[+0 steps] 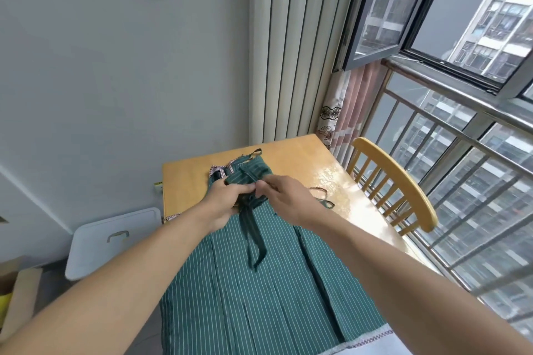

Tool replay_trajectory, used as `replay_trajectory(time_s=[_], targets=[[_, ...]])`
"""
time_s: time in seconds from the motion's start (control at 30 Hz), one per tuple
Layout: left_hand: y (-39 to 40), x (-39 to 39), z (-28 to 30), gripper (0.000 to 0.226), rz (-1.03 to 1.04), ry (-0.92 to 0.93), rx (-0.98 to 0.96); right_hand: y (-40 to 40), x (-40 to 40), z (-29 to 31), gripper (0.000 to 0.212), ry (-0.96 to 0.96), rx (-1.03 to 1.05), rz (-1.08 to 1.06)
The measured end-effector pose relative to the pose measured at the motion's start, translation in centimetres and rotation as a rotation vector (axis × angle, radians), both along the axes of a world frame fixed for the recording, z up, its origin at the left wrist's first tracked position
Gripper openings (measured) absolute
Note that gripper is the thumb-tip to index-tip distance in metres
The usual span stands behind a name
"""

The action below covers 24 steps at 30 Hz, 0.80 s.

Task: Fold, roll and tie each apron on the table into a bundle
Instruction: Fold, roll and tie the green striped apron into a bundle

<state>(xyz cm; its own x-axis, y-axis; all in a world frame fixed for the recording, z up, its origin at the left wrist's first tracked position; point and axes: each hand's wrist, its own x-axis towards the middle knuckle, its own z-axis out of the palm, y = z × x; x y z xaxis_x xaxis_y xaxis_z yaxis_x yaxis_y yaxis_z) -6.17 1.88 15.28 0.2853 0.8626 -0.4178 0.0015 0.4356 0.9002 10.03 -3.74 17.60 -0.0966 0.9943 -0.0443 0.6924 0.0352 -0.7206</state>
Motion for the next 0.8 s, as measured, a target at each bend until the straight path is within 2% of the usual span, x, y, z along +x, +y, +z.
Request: replay_trajectory(time_s=[0.07, 0.1, 0.17, 0.3, 0.37, 0.43, 0.53, 0.6, 0.7, 0.8], targets=[[0.1, 0.0, 0.2, 0.020, 0.045, -0.145, -0.052, -0.2, 0.8, -1.0, 0.035, 0.409, -0.211, -0.103], [0.2, -0.1, 0.2, 0.021, 0.057, -0.192, -0.063, -0.3, 1.3, -1.3, 0.033, 0.555, -0.316, -0.143], [0.3, -0.1, -0.1, 0.028, 0.050, -0.241, -0.062, -0.4, 2.3, -1.8, 0.030, 0.680, -0.404, -0.189], [0.4, -0.7, -1.0, 0.039, -0.084, -0.233, -0.009, -0.1, 3.3, -2.1, 0.028, 0.796, -0.408, -0.260], [0.4, -1.0, -1.5, 0.046, -0.164, -0.141, 0.085, 0.1, 3.5, -2.1, 0.029, 0.954, -0.435, -0.267], [0.2, -1.0, -2.2, 0.055, -0.185, -0.046, 0.161, 0.0, 3.6, -2.4, 0.020, 1.046, -0.483, -0.289], [-0.4, -1.2, -3.0, 0.056, -0.204, 0.076, 0.274, 0.2, 3.5, -3.6, 0.019, 1.030, -0.606, -0.324], [-0.9, -1.5, -3.7, 0.051, -0.237, 0.249, 0.444, 0.4, 3.6, -4.7, 0.018, 0.932, -0.719, -0.358], [-1.9, -1.8, -5.4, 0.044, -0.259, 0.588, 0.791, 0.3, 3.7, -6.7, 0.014, 0.960, -0.852, -0.406], [-2.6, -2.4, -8.4, 0.054, -0.302, 0.718, 1.118, -0.1, 3.3, -9.1, 0.018, 0.981, -0.907, -0.461]])
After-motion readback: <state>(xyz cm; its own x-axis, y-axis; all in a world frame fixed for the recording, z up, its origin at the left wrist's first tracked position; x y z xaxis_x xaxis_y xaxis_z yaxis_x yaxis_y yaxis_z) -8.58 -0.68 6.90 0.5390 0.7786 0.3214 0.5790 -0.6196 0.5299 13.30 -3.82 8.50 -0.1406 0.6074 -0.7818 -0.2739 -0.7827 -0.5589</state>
